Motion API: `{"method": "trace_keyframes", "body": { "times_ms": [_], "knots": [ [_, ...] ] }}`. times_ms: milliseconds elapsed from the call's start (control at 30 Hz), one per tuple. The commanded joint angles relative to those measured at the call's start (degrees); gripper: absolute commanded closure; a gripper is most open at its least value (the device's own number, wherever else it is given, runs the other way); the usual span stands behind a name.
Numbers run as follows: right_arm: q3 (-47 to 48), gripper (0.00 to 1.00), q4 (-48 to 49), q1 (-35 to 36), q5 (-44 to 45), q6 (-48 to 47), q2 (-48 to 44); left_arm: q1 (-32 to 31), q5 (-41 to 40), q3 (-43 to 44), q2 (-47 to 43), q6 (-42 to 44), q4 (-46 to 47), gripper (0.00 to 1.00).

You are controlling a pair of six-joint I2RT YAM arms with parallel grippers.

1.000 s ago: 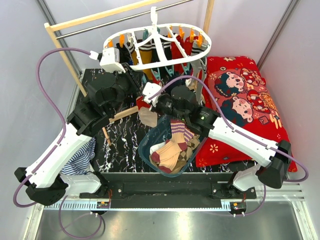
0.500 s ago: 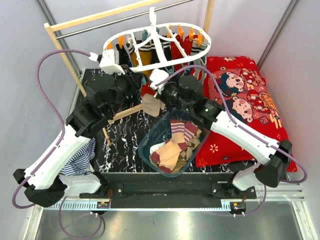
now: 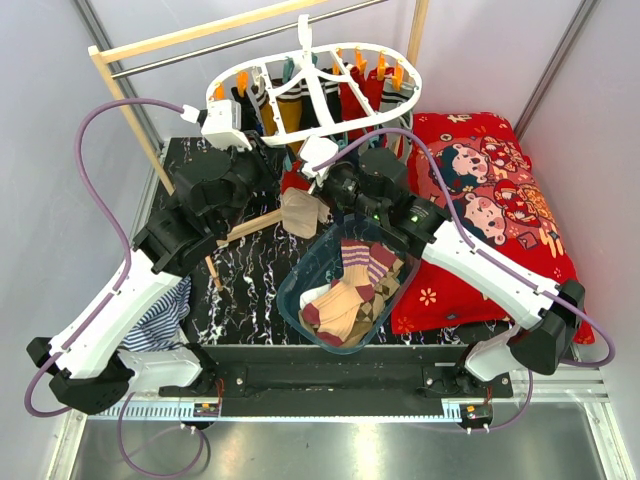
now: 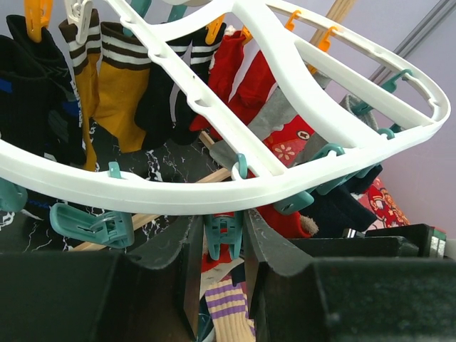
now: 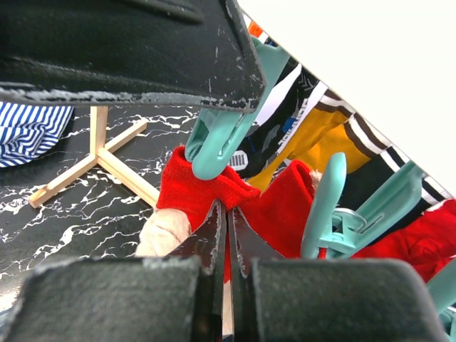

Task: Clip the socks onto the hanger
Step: Clamp the sock onto the hanger.

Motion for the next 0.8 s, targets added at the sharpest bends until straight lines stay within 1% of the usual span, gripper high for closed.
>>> {"method": "trace_keyframes", "body": {
  "times_ms": [0, 267, 567, 767],
  "knots": [
    [2.7, 1.0, 3.09, -0.54, -2.02, 1.14, -0.31, 0.0, 1.72, 0.19, -0.12, 2.23, 1.51, 1.0],
    [3.14, 1.0, 3.0, -0.89, -2.9, 2.02, -0.23, 0.0, 2.34, -0.95, -0.56, 4.52, 3.17, 1.0],
    [4.02, 1.0, 3.09, -1.6, -4.22, 4.04, -0.05, 0.0, 5.67, -2.36, -1.35, 5.75, 5.2, 1.0],
    [4.63, 1.0, 3.0, -2.3, -6.32, 5.53, -0.05, 0.0, 5.41, -3.06, -2.14, 7.59, 5.99, 1.0]
  ]
}}
